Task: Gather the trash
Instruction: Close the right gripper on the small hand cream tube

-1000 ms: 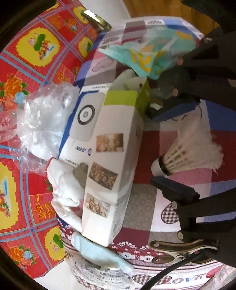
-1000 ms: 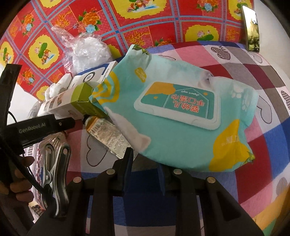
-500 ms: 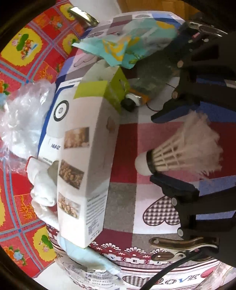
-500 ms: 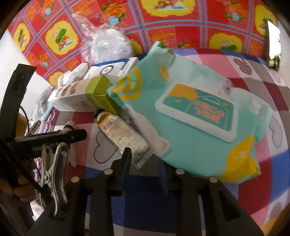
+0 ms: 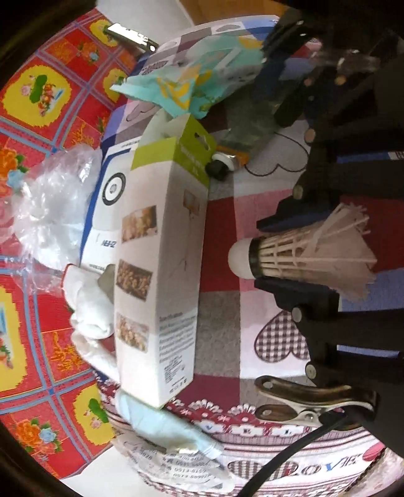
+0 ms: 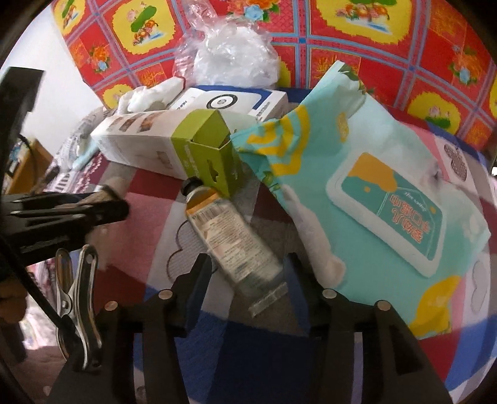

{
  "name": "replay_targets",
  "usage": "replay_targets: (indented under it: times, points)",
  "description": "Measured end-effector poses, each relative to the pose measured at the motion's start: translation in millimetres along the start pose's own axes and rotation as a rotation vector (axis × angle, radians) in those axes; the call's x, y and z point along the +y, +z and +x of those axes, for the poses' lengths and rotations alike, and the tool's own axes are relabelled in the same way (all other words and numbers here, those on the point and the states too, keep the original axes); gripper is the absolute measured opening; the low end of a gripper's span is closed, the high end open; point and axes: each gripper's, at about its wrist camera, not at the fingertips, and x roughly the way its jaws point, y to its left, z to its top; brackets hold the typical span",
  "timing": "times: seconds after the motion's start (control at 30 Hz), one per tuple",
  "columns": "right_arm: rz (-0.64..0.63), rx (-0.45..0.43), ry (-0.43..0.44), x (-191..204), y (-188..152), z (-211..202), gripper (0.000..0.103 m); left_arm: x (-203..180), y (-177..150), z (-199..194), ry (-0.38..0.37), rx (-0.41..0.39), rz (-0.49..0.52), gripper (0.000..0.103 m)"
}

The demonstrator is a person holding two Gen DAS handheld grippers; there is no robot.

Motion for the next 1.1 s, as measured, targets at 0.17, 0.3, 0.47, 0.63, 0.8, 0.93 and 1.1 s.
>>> replay_targets:
  times: [0.17, 0.3, 0.47, 0.63, 0.8, 0.93, 1.1]
  points:
    - [-0.004, 0.033, 0.057, 7.1, 0.2, -0.3, 0.052, 9.8, -6.7, -12.1, 0.023, -0.019, 0.022, 0.031]
    - [-0.014, 0.064, 0.114, 22.3, -6.5, -2.7, 0.052, 25.5, -10.4, -18.8, 0.023, -0.016, 0.008, 0.031]
    - [-0.030, 0.057, 0.072, 37.7, -4.1, 1.0, 0.052, 41.5, -11.8, -22.6, 0.015, -0.014, -0.021, 0.031]
    - [-0.026, 0.032, 0.027, 45.3, 4.0, 7.8, 0.052, 52.1, -11.0, -24.0, 0.010, -0.018, -0.026, 0.031]
    - [0.011, 0.008, -0.003, 48.3, 6.8, 10.5, 0.054, 63.9, -10.7, -30.3, 0.019, -0.030, -0.006, 0.031]
    - [0.020, 0.001, -0.049, 51.0, 6.6, 11.0, 0.044, 73.6, -11.5, -35.0, 0.027, -0.044, 0.010, 0.031]
    - [0.084, -0.020, -0.052, 50.5, 4.6, 9.5, 0.041, 80.7, -10.6, -38.6, 0.018, -0.057, 0.024, 0.031]
